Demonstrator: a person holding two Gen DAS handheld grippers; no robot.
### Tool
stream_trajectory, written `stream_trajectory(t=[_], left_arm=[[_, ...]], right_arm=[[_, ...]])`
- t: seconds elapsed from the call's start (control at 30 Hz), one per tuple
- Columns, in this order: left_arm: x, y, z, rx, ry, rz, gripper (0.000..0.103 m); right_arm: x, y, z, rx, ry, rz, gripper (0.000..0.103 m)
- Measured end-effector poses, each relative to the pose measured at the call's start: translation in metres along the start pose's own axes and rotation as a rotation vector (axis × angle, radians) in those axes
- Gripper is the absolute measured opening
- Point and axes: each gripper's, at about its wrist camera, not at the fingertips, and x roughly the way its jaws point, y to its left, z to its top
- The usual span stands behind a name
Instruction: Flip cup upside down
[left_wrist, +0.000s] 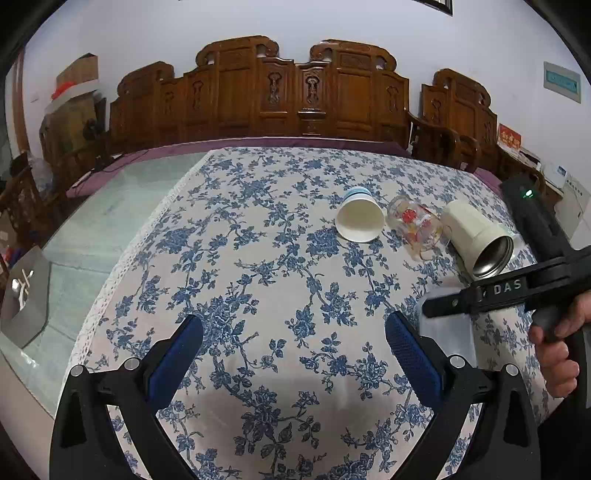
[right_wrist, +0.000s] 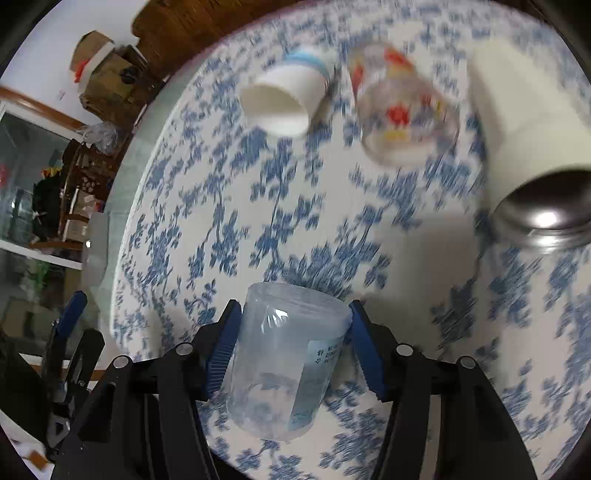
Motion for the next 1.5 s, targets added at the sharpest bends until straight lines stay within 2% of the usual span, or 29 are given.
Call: stream_trajectory(t=[0.17,0.3,0.4,0.6,0.8,1.0,1.23,1.27,1.37,1.5], left_arm=[[0.001,-0.003,-0.001,0.001,0.004,-0.008,0.095],[0.003,-0.005,-0.002,0.006,0.006,-0.008,0.095],[0.003,-0.006,-0.002,0.011,0.009,-0.008,0.095],[0.003,-0.008,-0.003,0.014,0.01,-0.008,0.095],[0.003,-0.009,-0.003,0.014,0.008,-0.011,0.095],[0.002,-0.013,-0.003,0.022,0.005,-0.013,0.095],[0.0,-0.016,-0.004,0.026,0.003,-0.018,0.095],[0.0,-0.016,-0.004,0.027,0.003,-0.018,0.095],[-0.003,-0.018,-0.005,0.029,0.0,-0.02,0.095],[-0.008,-0.024,-0.006,0.041,-0.005,-0.016,0.095]], right_arm=[[-0.019,0.015,-0.007,-0.154,-0.17,-0.116,0.061],[-0.027,0.026,-0.019,-0.301,-0.319,-0.264,0.061],[-0.027,0.028,-0.027,-0.371,-0.411,-0.343,0.061],[-0.02,0.037,-0.048,-0.479,-0.498,-0.448,0.061],[-0.025,0.038,-0.07,-0.494,-0.531,-0.447,0.061],[-0.027,0.032,-0.082,-0.443,-0.497,-0.381,0.058],[-0.032,0.023,-0.08,-0.375,-0.485,-0.32,0.058],[-0.033,0.022,-0.08,-0.367,-0.484,-0.315,0.059],[-0.039,0.02,-0.08,-0.349,-0.494,-0.294,0.069],[-0.051,0.019,-0.088,-0.329,-0.51,-0.274,0.071]])
